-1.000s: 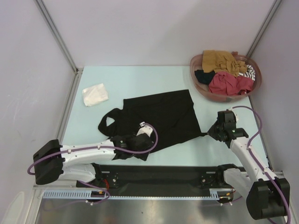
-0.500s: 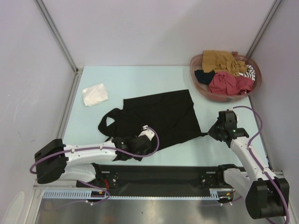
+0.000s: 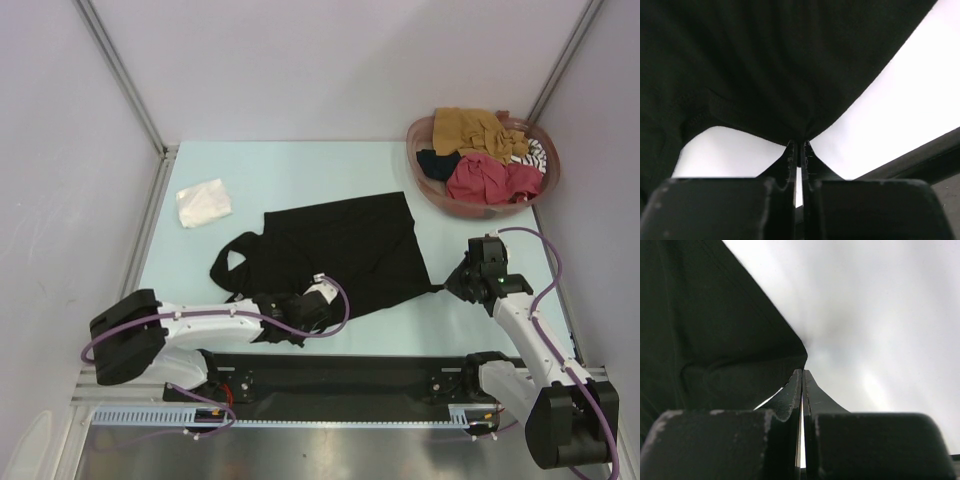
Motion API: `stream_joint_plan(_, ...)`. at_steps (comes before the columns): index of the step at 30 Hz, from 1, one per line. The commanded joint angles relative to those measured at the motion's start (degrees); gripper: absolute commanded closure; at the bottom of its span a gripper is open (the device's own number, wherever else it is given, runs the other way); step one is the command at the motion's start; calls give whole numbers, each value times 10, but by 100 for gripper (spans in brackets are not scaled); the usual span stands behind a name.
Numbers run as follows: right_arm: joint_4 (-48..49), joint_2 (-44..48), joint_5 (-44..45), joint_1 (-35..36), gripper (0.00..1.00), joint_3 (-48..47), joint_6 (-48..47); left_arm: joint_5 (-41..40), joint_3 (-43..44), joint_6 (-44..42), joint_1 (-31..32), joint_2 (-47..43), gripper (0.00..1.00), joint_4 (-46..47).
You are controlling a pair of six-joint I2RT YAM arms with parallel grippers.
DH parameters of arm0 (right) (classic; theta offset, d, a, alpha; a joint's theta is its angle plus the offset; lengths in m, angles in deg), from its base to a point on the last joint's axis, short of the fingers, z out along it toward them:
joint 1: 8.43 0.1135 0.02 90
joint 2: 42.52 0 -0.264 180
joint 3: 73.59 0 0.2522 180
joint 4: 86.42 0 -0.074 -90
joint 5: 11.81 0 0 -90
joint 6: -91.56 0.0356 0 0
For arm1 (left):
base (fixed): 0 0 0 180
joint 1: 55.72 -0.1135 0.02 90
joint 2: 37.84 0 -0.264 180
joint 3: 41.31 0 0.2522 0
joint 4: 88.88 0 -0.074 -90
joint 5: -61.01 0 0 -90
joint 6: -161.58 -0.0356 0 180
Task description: Fold and stack the tank tops
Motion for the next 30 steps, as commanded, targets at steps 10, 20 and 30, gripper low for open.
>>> stream_joint_plan(10, 14, -12, -2, -4, 100, -25, -7, 84, 6, -19, 2, -53, 100, 30)
stream_joint_plan(20, 5, -49, 2, -4, 100, -76, -17, 130, 30, 4, -25, -72, 100, -18)
stream_joint_plan(30, -17, -32, 50, -6, 100, -60, -25, 167, 42, 38, -42, -126, 100, -55)
